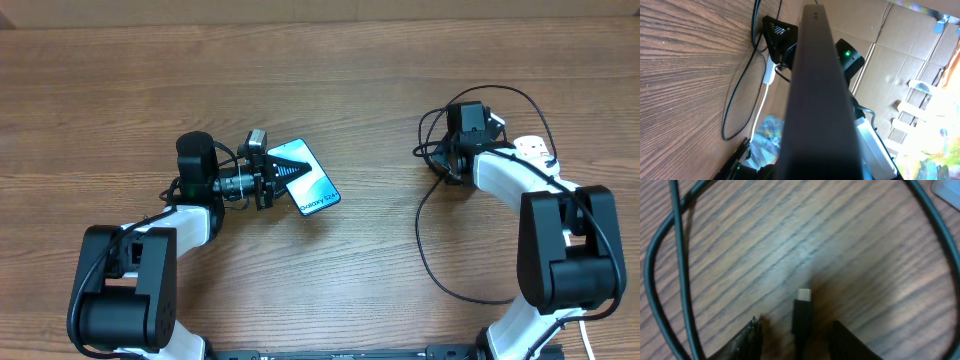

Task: Plug charger to phone and switch on socket
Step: 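Grasp the black USB-C cable end near the power strip with right gripper, then carry the cable plug to the phone's bottom port held by left gripper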

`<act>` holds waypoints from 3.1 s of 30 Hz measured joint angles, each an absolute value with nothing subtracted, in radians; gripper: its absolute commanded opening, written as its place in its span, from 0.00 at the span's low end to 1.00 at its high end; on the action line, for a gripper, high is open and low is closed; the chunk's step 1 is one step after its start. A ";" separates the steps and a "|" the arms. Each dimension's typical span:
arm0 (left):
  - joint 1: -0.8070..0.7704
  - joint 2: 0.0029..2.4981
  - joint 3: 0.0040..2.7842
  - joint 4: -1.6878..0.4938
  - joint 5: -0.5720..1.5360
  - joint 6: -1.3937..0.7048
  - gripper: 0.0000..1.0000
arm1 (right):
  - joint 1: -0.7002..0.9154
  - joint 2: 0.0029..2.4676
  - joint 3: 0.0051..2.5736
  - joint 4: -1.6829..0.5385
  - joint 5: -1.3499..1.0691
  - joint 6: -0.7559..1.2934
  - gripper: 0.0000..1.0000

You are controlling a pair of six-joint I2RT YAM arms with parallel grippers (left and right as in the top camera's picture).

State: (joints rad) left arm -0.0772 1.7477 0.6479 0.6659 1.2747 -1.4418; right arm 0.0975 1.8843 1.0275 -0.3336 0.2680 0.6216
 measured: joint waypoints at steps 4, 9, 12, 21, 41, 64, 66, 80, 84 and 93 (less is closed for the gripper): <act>-0.077 1.748 0.648 0.666 1.271 -1.442 0.04 | 0.093 1.890 1.047 -0.371 0.234 0.625 0.35; -0.077 1.748 0.648 0.666 1.266 -1.441 0.04 | 0.093 1.890 1.060 -0.411 0.217 0.635 0.29; -0.077 1.748 0.648 0.666 1.262 -1.441 0.04 | 0.092 1.890 1.061 -0.429 0.216 0.635 0.04; -0.077 1.748 0.648 0.666 1.259 -1.441 0.04 | 0.092 1.890 1.103 -0.545 0.171 0.612 0.04; 0.061 1.749 0.659 0.741 1.462 -1.395 0.04 | 0.135 1.486 1.298 -1.451 -0.475 0.038 0.04; 0.011 1.749 0.714 0.742 1.460 -1.384 0.04 | 0.600 1.487 1.272 -1.142 -0.549 0.062 0.04; -0.001 1.749 0.714 0.741 1.447 -1.382 0.04 | 0.613 1.487 1.272 -1.121 -0.543 0.078 0.04; -0.032 1.749 0.714 0.741 1.372 -1.358 0.04 | 0.623 1.487 1.271 -1.084 -0.535 0.129 0.04; -0.033 1.749 0.714 0.741 1.365 -1.358 0.04 | 0.623 1.487 1.271 -1.059 -0.534 0.144 0.04; -0.060 1.749 0.714 0.741 1.356 -1.359 0.04 | 0.623 1.487 1.271 -1.037 -0.535 0.179 0.04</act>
